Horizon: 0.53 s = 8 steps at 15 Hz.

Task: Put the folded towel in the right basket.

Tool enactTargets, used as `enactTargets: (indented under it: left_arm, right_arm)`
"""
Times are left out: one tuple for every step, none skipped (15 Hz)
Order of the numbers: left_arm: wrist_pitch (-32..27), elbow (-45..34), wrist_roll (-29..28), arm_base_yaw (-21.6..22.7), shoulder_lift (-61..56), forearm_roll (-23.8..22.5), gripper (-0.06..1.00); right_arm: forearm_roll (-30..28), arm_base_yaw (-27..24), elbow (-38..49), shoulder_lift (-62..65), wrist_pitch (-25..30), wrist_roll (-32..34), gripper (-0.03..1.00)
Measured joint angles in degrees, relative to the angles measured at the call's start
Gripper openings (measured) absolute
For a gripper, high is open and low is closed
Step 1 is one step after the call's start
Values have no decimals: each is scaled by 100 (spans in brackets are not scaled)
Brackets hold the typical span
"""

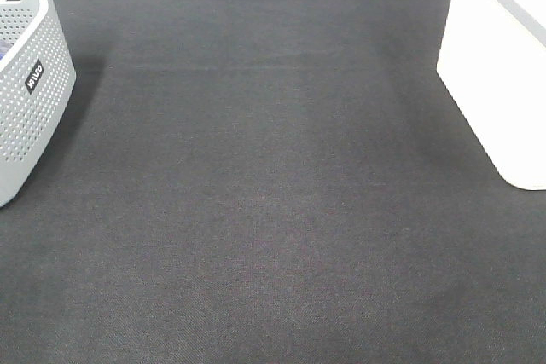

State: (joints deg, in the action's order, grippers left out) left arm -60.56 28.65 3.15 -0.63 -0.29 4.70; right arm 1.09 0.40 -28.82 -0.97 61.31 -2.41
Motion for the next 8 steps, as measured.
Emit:
enactTargets:
  left_arm:
    - [0,0,0,0,0,0,88]
    - [0,0,0,0,0,0,88]
    - [0,0,0,0,0,0,88]
    - [0,0,0,0,0,0,88]
    - [0,0,0,0,0,0,88]
    - [0,0,0,0,0,0,88]
    - [0,0,0,0,0,0,88]
    - [0,0,0,0,0,0,88]
  right_arm:
    - [6,0,0,0,-11,0,70]
    - [6,0,0,0,-11,0,70]
    - [6,0,0,0,-11,0,70]
    - [6,0,0,0,-11,0,70]
    - [6,0,0,6,-11,0,70]
    - [6,0,0,63,-17,0,70]
    - [6,0,0,120,-17,0,70]
    - [6,0,0,126,-17,0,70]
